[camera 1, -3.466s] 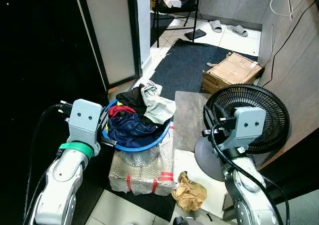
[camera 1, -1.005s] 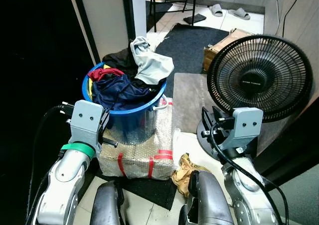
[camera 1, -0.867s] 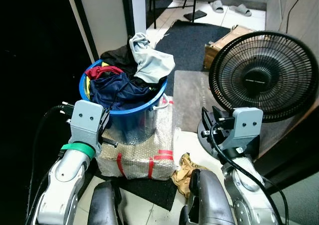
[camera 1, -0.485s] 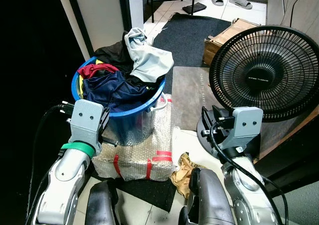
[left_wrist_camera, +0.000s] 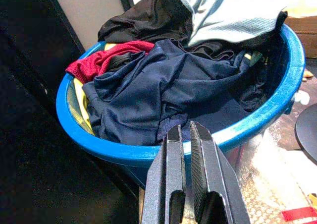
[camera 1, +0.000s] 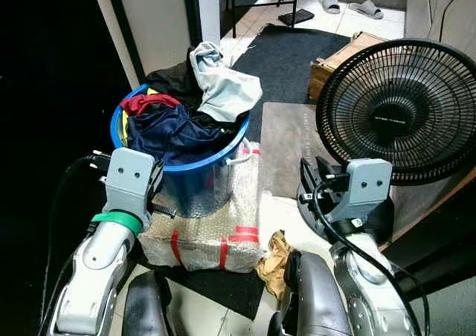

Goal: Clothes washing

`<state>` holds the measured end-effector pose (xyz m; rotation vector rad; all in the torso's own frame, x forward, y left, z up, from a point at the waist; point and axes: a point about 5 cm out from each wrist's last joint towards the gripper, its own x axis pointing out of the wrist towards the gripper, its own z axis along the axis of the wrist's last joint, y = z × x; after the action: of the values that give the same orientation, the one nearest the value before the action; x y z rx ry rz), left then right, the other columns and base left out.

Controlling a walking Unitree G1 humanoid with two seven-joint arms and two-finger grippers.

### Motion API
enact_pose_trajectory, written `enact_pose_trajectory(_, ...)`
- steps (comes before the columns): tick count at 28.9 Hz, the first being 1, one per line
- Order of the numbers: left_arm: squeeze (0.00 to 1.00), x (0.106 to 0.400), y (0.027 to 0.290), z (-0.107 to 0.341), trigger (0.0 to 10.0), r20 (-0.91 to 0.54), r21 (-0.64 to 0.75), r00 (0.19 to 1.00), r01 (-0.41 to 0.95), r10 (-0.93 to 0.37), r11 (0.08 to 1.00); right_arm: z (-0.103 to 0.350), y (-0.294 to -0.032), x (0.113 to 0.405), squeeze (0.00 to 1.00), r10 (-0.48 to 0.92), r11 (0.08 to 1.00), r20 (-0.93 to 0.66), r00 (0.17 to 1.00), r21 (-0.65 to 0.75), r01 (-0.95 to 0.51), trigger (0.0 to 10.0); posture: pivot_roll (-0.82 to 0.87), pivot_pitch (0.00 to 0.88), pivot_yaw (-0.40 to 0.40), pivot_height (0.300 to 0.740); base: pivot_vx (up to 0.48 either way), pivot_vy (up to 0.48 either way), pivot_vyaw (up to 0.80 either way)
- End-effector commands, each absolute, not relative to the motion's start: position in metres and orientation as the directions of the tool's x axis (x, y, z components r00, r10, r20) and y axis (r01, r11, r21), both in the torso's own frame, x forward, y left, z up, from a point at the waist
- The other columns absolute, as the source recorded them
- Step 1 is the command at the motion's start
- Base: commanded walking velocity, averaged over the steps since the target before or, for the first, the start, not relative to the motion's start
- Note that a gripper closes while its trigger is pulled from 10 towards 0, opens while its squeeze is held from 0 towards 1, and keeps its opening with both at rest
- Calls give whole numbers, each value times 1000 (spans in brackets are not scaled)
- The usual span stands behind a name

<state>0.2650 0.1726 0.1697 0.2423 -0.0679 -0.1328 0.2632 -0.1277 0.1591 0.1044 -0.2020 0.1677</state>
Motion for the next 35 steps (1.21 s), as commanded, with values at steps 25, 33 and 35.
enact_pose_trajectory(25,0,268,178,173,10000,41,204,996,72,-82,976,180,-112,281,0,212,965,238,948,104,-242,10000,10,89,42,321,0,0,0)
enact_pose_trajectory(33,0,304,176,214,10000,146,100,987,58,-72,993,197,-89,344,0,284,950,196,939,73,-302,10000,44,119,15,321,0,0,0)
enact_pose_trajectory(35,0,305,175,216,10000,150,102,986,59,-74,993,198,-89,348,0,284,950,192,939,74,-303,10000,44,119,15,321,0,0,0)
